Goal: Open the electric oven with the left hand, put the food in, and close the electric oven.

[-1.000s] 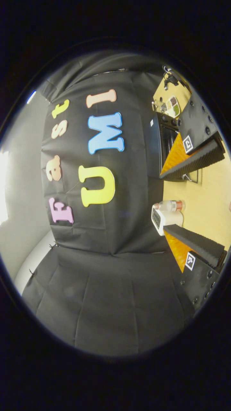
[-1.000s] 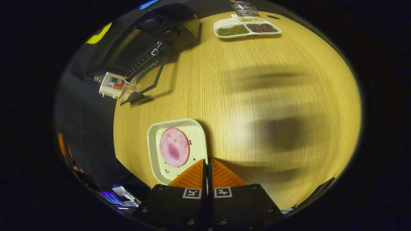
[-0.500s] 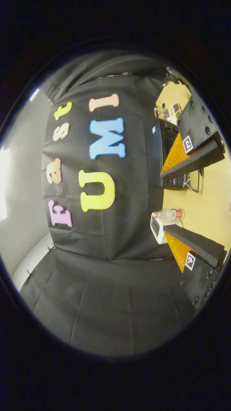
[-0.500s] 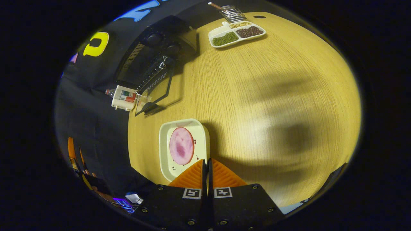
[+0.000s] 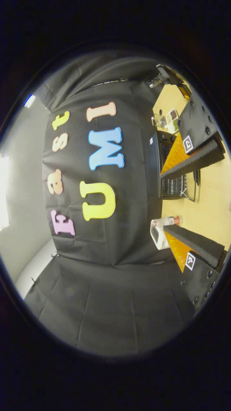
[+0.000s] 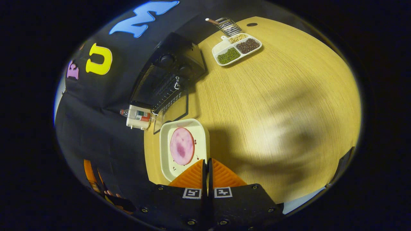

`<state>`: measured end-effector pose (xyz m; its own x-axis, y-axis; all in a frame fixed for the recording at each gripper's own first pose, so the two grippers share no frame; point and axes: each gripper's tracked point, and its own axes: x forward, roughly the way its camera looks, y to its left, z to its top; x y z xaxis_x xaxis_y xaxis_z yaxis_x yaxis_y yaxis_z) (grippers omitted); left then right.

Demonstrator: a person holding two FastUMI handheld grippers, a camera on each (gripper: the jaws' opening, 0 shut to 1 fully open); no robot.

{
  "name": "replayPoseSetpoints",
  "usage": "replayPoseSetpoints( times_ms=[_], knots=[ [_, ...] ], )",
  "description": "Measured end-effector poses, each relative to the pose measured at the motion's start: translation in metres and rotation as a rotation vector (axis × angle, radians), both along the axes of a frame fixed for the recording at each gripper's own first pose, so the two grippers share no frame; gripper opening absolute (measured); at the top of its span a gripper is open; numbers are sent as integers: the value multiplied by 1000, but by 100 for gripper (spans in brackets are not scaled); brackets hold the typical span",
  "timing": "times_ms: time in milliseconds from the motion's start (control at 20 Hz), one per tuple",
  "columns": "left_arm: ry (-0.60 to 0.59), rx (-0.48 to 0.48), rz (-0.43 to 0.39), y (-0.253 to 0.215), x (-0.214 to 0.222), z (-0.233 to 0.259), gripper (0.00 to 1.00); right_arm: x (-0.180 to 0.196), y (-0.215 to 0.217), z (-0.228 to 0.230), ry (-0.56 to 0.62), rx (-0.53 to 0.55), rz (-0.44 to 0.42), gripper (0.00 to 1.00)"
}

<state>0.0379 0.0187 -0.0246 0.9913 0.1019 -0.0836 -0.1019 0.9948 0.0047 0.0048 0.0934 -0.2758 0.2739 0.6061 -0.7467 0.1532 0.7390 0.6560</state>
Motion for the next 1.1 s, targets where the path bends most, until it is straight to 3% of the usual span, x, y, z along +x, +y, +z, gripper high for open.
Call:
replayPoseSetpoints(
  times_ms=[450,750,1100],
  knots=[
    [-30,-8,-81,15,32,8,100,33,50,26,-37,-3,-164,0],
    [-39,-16,-76,55,52,4,100,51,95,28,-24,19,-275,0],
    [-30,-21,-60,106,65,-7,100,86,132,22,-17,54,-465,0]
  ],
)
